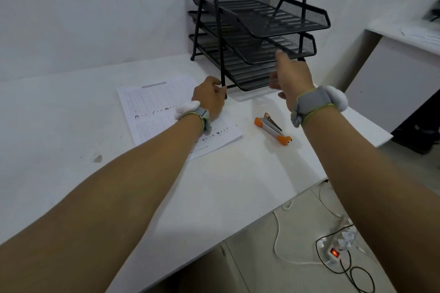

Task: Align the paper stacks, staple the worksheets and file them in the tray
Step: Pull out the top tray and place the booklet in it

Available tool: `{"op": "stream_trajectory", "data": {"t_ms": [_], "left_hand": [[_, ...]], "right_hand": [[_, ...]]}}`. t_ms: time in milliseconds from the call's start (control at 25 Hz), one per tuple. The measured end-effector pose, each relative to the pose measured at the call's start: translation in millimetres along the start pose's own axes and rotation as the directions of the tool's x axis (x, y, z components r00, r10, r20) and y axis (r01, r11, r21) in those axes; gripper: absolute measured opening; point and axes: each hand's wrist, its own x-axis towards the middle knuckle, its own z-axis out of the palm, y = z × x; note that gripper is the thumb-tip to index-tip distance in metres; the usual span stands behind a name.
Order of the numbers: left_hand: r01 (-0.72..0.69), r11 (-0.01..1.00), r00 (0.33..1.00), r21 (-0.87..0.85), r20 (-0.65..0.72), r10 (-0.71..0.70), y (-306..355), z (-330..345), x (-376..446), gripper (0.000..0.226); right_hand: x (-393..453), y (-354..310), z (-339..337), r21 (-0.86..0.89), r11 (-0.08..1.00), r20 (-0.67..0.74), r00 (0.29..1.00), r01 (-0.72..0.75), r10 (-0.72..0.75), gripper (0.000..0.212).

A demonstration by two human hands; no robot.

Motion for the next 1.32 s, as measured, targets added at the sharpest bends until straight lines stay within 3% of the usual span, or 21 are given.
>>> {"op": "stream_trajectory", "data": {"t_ms": [120,400,720,1080,1320], "left_hand": [[-0.053,0.998,0.997,0.029,0.049,0.052,0,-7,-1,0.016],[-0.100,0.992,0.987,0.074,0.132,0.090,2,-11,-4,0.015],[-0.120,0.990,0.981,0.080,0.162,0.106,0,-10,-5,0.017],[-0.118,0.990,0.979,0.083,0.175,0.102,5,-12,-7,0.018],[-0.115,0.990,0.980,0.081,0.170,0.100,6,-13,-7,0.018]], "right_hand": [[4,-6,3,0.147,0.983,0.062,0.993,-0.111,0.103,0.037],[8,-14,9,0.304,0.945,0.104,0.990,-0.125,0.098,0.029],[25,-27,21,0.389,0.915,0.085,0.993,-0.110,0.083,0.049],[35,-37,28,0.416,0.907,0.014,0.998,-0.059,0.058,0.021],[30,-36,24,0.442,0.895,0.000,0.998,-0.053,0.059,0.019]]}}
